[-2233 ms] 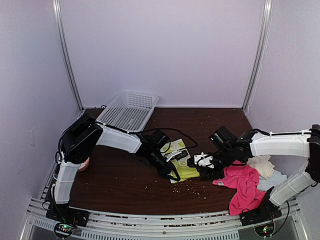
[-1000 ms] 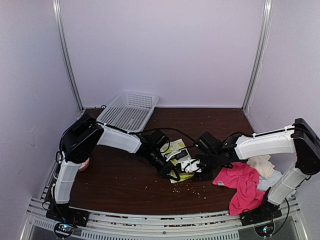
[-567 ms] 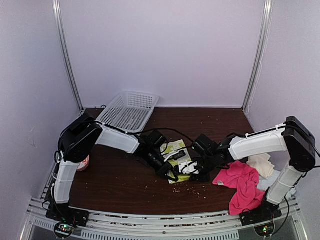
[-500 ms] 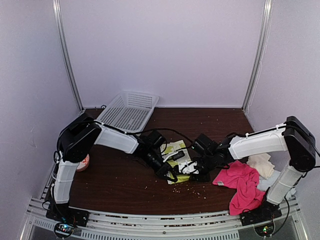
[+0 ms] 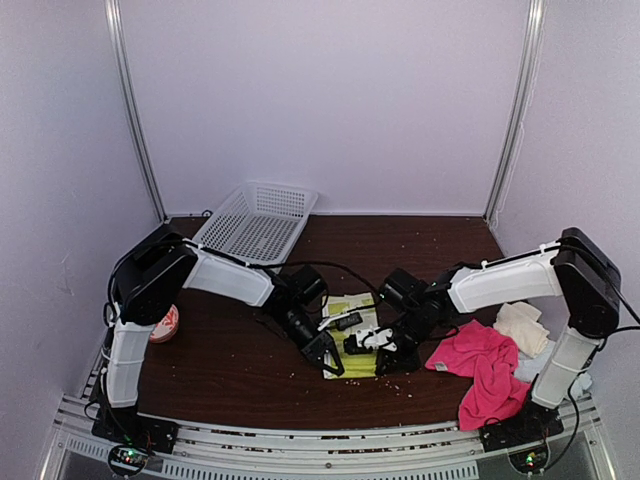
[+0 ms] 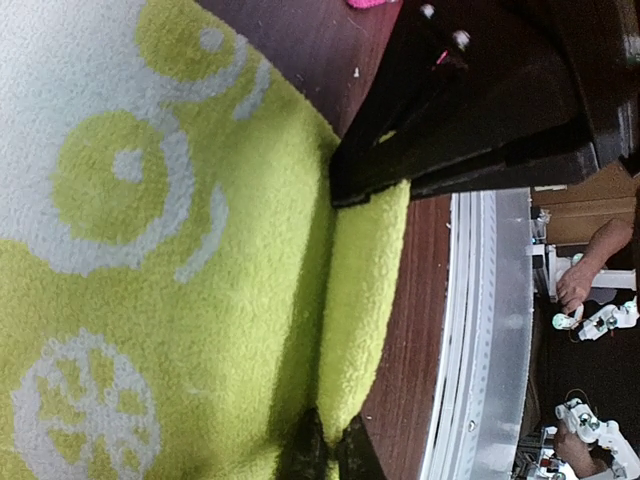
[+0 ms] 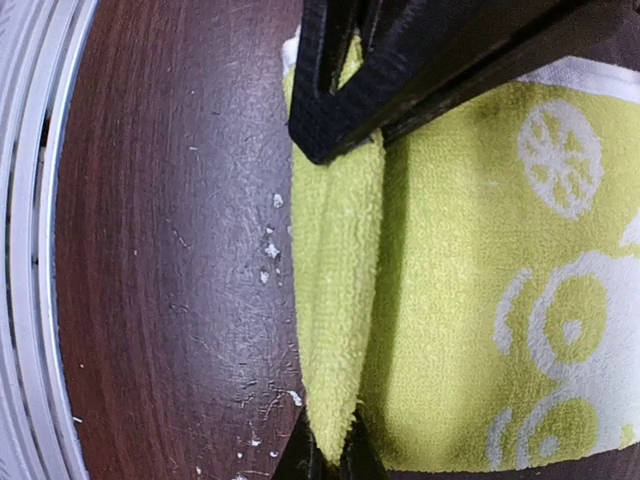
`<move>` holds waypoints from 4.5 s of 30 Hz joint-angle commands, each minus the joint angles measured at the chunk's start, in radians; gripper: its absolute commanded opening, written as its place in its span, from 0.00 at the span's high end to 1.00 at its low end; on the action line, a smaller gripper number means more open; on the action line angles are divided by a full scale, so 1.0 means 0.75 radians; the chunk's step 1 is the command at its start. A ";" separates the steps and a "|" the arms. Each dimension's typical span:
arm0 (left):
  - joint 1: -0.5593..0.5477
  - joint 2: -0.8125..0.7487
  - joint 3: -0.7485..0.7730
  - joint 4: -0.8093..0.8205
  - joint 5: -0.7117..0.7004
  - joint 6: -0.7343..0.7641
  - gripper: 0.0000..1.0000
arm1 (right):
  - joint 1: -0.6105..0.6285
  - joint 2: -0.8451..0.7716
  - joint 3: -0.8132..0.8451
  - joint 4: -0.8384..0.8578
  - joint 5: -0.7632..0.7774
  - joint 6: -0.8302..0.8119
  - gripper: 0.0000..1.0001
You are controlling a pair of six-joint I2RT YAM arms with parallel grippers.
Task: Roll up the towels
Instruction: Roll the towel at the center of the board.
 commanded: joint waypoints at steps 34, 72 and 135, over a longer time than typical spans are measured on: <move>-0.040 -0.638 -0.316 0.223 -1.114 0.072 0.51 | -0.300 0.681 0.475 -0.547 -0.330 0.100 1.00; -0.404 -0.158 -0.101 0.209 -1.297 0.674 0.65 | -0.297 0.726 0.549 -0.631 -0.436 0.085 0.97; -0.032 0.491 0.589 -0.466 0.111 0.061 0.99 | 0.149 -0.064 -0.008 0.124 0.346 0.065 0.60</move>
